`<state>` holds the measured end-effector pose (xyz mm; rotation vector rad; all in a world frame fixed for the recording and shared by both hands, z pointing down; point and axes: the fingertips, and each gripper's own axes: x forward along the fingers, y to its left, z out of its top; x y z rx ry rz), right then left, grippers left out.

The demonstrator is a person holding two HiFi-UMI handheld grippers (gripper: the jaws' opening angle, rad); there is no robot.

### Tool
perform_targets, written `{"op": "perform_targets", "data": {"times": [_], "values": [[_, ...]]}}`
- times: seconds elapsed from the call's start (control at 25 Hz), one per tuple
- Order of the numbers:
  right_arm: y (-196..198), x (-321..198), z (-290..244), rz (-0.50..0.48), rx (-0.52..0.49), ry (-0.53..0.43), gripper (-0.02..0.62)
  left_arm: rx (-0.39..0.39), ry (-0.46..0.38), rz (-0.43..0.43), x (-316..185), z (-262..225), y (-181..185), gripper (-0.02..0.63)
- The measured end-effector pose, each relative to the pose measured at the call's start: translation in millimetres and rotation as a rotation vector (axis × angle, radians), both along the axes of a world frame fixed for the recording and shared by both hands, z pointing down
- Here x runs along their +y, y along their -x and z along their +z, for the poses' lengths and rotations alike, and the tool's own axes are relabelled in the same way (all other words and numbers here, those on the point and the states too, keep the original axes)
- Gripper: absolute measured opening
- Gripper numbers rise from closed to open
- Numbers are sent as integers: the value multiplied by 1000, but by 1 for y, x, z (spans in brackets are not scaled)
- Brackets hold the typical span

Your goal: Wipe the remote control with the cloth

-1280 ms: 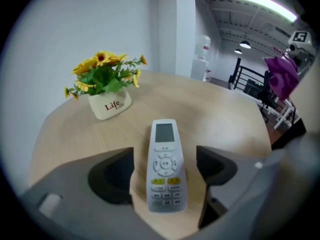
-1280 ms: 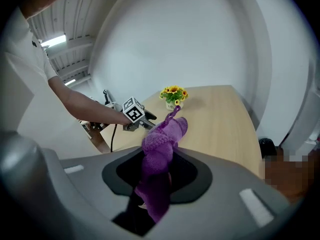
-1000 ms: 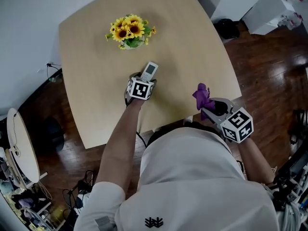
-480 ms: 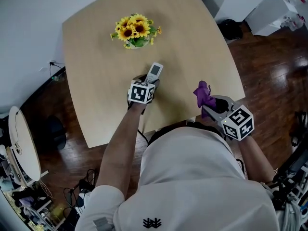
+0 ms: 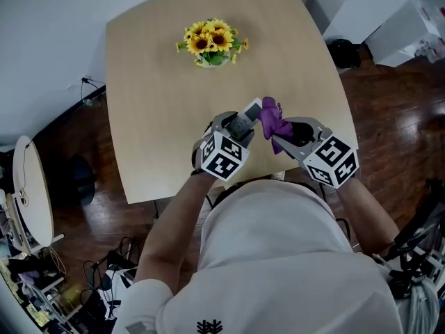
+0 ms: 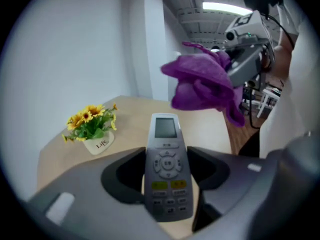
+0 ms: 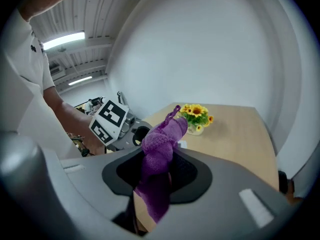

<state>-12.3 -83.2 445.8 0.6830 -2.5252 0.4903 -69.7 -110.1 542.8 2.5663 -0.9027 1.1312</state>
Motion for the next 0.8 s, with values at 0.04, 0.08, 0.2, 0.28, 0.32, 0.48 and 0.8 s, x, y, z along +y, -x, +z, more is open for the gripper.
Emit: {"op": "perform_targets", "data": {"times": [0.04, 0.08, 0.2, 0.28, 0.32, 0.48, 0.8], "values": [[14, 1, -3, -34, -4, -11, 126, -5, -8, 18, 5, -5, -4, 276], [27, 3, -5, -69, -4, -19, 126, -12, -18, 37, 10, -10, -8, 276], [52, 10, -3, -155, 16, -28, 125, -40, -59, 96, 23, -25, -21, 276], [59, 15, 1, -187, 28, -24, 124, -54, -79, 112, 28, -31, -25, 276], [60, 16, 2, -194, 31, -21, 124, -56, -83, 112, 30, -33, -24, 276], [55, 10, 5, -187, 46, -21, 124, -56, -82, 100, 36, -36, -18, 276], [15, -26, 6, -64, 81, -35, 124, -53, -66, 110, 43, -36, -11, 276]]}}
